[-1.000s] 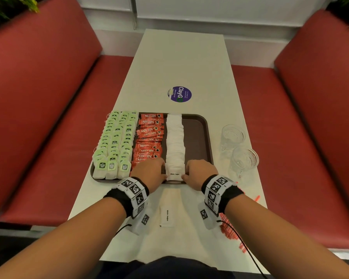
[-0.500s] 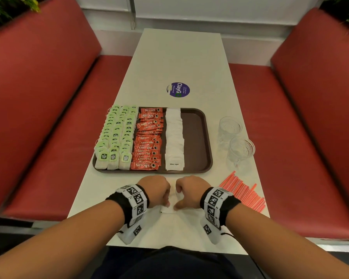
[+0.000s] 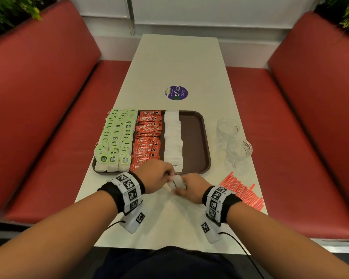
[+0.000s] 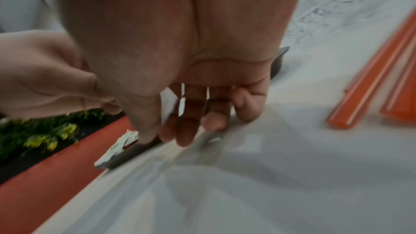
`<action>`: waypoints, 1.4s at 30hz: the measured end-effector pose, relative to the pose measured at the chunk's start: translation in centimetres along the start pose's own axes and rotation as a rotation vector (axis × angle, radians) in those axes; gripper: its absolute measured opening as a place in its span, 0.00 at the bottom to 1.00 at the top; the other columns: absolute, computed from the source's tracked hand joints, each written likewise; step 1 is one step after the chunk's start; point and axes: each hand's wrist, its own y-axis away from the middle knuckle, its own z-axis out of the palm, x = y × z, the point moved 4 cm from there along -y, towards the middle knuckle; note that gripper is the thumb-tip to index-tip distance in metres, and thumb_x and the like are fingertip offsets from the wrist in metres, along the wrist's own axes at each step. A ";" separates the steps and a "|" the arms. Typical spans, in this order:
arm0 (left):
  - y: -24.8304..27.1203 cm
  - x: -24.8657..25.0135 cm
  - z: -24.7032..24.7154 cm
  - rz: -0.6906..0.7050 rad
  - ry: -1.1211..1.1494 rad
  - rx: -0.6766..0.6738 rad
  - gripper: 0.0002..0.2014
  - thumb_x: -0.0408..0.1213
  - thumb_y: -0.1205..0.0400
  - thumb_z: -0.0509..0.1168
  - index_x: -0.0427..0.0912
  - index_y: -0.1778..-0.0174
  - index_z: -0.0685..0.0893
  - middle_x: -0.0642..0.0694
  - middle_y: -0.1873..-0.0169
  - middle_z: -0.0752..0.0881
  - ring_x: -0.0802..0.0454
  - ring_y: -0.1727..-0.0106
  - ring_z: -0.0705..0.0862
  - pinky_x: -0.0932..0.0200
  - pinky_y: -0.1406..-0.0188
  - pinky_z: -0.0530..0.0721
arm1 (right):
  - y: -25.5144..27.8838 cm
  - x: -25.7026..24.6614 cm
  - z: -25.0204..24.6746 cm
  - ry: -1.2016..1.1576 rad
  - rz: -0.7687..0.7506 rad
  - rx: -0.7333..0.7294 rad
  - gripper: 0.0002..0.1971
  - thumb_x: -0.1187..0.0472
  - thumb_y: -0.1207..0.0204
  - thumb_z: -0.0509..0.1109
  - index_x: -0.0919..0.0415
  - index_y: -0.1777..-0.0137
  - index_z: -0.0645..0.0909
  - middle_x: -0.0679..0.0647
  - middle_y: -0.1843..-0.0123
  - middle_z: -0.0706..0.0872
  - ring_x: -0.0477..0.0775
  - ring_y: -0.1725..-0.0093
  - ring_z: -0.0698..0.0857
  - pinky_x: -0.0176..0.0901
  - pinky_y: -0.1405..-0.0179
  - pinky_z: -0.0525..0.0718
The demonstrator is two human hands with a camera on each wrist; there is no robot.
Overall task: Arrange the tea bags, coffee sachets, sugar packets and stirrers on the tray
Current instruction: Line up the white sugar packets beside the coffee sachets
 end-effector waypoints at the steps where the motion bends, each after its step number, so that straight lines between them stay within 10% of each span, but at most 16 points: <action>1: 0.1 -0.2 -0.5 -0.002 0.023 0.036 0.02 0.42 0.17 0.68 0.52 0.54 0.86 0.56 0.59 0.87 0.55 0.56 0.83 0.60 0.57 0.76 | 0.0 0.3 -0.5 -0.069 -0.005 0.039 0.09 0.47 0.21 0.73 0.52 0.51 0.87 0.48 0.58 0.88 0.49 0.59 0.85 0.45 0.54 0.83; 4: 0.1 -1.0 -1.4 -0.045 0.016 0.084 0.04 0.46 0.19 0.71 0.52 0.54 0.85 0.56 0.61 0.86 0.54 0.58 0.83 0.59 0.58 0.77 | 0.1 0.5 -2.3 -0.130 -0.014 0.133 0.12 0.48 0.19 0.73 0.53 0.61 0.88 0.43 0.70 0.82 0.38 0.70 0.79 0.31 0.67 0.73; 10: -1.2 -1.2 -0.7 -0.118 0.015 0.162 0.09 0.47 0.19 0.71 0.46 0.51 0.88 0.52 0.64 0.83 0.50 0.59 0.81 0.57 0.62 0.72 | -0.4 0.3 -4.7 -0.064 -0.021 0.232 0.07 0.54 0.16 0.68 0.52 0.54 0.85 0.47 0.63 0.85 0.46 0.63 0.81 0.41 0.61 0.76; 17: -3.5 -2.8 0.7 -0.324 0.038 0.134 0.10 0.47 0.20 0.73 0.44 0.56 0.88 0.48 0.63 0.83 0.46 0.56 0.83 0.56 0.59 0.79 | -1.9 1.9 -5.9 -0.061 0.162 0.248 0.27 0.67 0.16 0.60 0.60 0.17 0.65 0.57 0.26 0.81 0.59 0.29 0.81 0.49 0.28 0.78; 23: -4.5 -2.7 0.9 -0.410 -0.025 0.122 0.15 0.50 0.23 0.75 0.46 0.48 0.82 0.47 0.52 0.86 0.46 0.51 0.84 0.51 0.51 0.84 | -4.0 1.7 -5.5 -0.299 0.195 0.092 0.40 0.69 0.18 0.59 0.61 0.11 0.42 0.55 0.12 0.61 0.55 0.15 0.65 0.40 0.22 0.67; 34: -6.3 -2.6 1.5 -0.455 -0.153 -0.021 0.23 0.57 0.21 0.70 0.39 0.44 0.84 0.45 0.56 0.84 0.44 0.56 0.84 0.53 0.59 0.80 | -6.3 0.8 -5.1 -0.364 0.193 0.021 0.44 0.68 0.19 0.61 0.58 0.11 0.36 0.61 0.19 0.72 0.55 0.37 0.83 0.38 0.48 0.81; 37: -6.6 -2.8 1.4 -0.468 -0.148 -0.037 0.22 0.56 0.21 0.70 0.40 0.45 0.83 0.45 0.57 0.83 0.45 0.57 0.83 0.53 0.59 0.80 | -5.9 0.7 -5.3 -0.335 0.175 0.026 0.43 0.67 0.18 0.61 0.58 0.11 0.36 0.62 0.20 0.73 0.59 0.32 0.81 0.41 0.38 0.80; 42: -7.4 -3.6 -0.6 -0.436 0.075 0.204 0.18 0.55 0.19 0.69 0.43 0.45 0.81 0.45 0.53 0.86 0.43 0.49 0.85 0.52 0.53 0.81 | -6.4 1.3 -6.3 -0.380 0.190 0.065 0.45 0.64 0.18 0.64 0.57 0.11 0.36 0.60 0.23 0.76 0.53 0.43 0.84 0.37 0.50 0.78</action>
